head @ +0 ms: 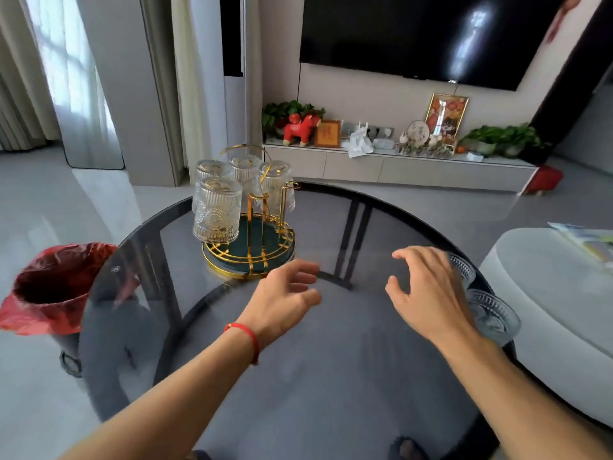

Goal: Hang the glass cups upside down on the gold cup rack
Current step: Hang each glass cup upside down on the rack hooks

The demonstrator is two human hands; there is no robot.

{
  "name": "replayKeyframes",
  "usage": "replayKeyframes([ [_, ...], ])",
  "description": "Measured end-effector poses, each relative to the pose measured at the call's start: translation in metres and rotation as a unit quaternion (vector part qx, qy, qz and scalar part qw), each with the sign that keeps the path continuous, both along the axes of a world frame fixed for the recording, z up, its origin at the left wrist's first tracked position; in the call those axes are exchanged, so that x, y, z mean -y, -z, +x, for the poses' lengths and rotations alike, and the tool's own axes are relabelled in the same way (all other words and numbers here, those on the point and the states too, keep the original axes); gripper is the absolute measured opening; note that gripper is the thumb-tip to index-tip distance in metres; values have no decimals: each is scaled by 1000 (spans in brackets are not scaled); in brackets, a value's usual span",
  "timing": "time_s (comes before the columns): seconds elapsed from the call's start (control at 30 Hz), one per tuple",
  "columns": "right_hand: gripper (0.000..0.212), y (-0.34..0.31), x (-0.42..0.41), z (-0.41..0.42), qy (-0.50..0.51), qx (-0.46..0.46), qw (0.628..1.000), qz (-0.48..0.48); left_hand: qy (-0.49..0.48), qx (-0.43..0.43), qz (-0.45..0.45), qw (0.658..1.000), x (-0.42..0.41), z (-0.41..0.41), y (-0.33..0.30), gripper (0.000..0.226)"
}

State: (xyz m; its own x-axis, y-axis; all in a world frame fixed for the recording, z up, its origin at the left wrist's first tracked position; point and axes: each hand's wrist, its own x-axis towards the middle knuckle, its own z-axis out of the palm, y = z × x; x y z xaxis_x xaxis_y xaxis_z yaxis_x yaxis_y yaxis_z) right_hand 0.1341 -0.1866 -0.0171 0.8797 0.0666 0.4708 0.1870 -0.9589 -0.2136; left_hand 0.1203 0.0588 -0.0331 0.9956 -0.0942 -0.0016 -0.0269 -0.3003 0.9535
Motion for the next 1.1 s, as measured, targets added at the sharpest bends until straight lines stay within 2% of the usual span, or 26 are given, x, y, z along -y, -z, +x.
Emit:
replayKeyframes([
  [0.13, 70, -12, 23, 11, 148, -85, 979, -111, -8, -12, -18, 1000, 12, -3, -4, 39],
  [0.2, 73, -17, 29, 20, 205, -150, 957, -142, -6, -14, -19, 1000, 18, -3, -4, 38],
  [0.27, 73, -22, 32, 31, 232, -229, 937, -125, -8, -14, -19, 1000, 22, -4, -4, 38],
  [0.33, 68, -25, 35, 40, 232, -263, 932, -93, -9, -17, -18, 1000, 27, -3, -2, 39],
  [0.43, 58, -23, 38, 43, 205, -215, 950, -99, 0, -21, -10, 1000, 31, -1, 1, 38],
  [0.6, 64, -21, 24, 33, 95, -180, 978, -52, 25, -33, 12, 999, 36, 5, 7, 39],
  [0.73, 68, -12, -5, 21, -22, -172, 985, 19, 32, -19, 42, 998, 36, 9, 13, 50],
  [0.87, 80, 4, -32, 13, -134, -178, 965, 138, 57, 25, 101, 993, 33, 13, 18, 86],
  [0.93, 79, 10, -41, 11, -182, -235, 924, 241, 50, 53, 118, 990, 30, 13, 19, 102],
  [0.97, 76, 12, -44, 12, -199, -268, 891, 307, 42, 72, 125, 989, 28, 13, 18, 106],
  [1.03, 64, 14, -51, 15, -205, -301, 832, 419, 17, 107, 139, 984, 18, 13, 16, 102],
  [1.1, 46, 16, -51, 18, -175, -273, 813, 484, -22, 119, 122, 985, 12, 14, 12, 91],
])
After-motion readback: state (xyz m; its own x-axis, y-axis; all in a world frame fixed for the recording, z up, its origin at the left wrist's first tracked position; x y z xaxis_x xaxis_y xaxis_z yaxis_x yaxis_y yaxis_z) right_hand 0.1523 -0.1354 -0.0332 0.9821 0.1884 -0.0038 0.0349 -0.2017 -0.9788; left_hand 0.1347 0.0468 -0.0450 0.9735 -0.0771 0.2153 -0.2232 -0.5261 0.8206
